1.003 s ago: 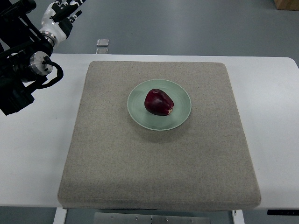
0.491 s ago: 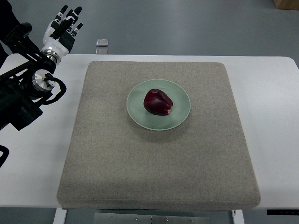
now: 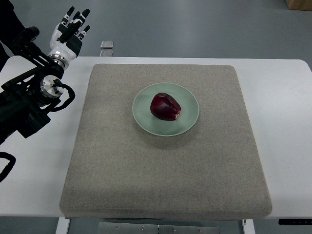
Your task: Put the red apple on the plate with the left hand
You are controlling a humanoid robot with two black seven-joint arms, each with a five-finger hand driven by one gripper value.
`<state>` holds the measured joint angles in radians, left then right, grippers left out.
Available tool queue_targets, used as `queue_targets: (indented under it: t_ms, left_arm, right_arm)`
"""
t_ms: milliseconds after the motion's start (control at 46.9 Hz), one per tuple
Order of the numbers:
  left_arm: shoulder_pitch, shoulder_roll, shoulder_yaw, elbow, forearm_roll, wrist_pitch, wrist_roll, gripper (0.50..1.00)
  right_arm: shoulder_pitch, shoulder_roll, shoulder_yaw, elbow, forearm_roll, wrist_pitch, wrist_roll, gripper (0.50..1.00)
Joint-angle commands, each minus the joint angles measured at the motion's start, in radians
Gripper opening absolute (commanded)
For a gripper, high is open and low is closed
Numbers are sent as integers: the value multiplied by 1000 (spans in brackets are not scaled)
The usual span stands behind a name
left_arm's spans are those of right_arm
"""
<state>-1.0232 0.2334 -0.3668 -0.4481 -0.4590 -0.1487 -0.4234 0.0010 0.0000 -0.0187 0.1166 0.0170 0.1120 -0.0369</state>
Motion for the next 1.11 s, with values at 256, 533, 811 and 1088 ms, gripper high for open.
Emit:
queue_targets:
  t_ms: [256, 533, 811, 1088]
  left_arm:
    - [0, 0, 0, 2, 3, -9, 2, 996]
    - [2, -2, 0, 0, 5, -11, 2, 996]
    - [2, -2, 0, 0, 5, -11, 2, 996]
    - [-2, 0, 2, 0, 5, -25, 2, 996]
  right_arm:
    - [0, 0, 0, 0, 0, 0, 0, 930]
    - [0, 0, 0, 0, 0, 0, 0, 930]
    - [-1, 0, 0, 0, 0, 0, 0, 930]
    - [5, 0, 0, 11, -2, 12, 0, 930]
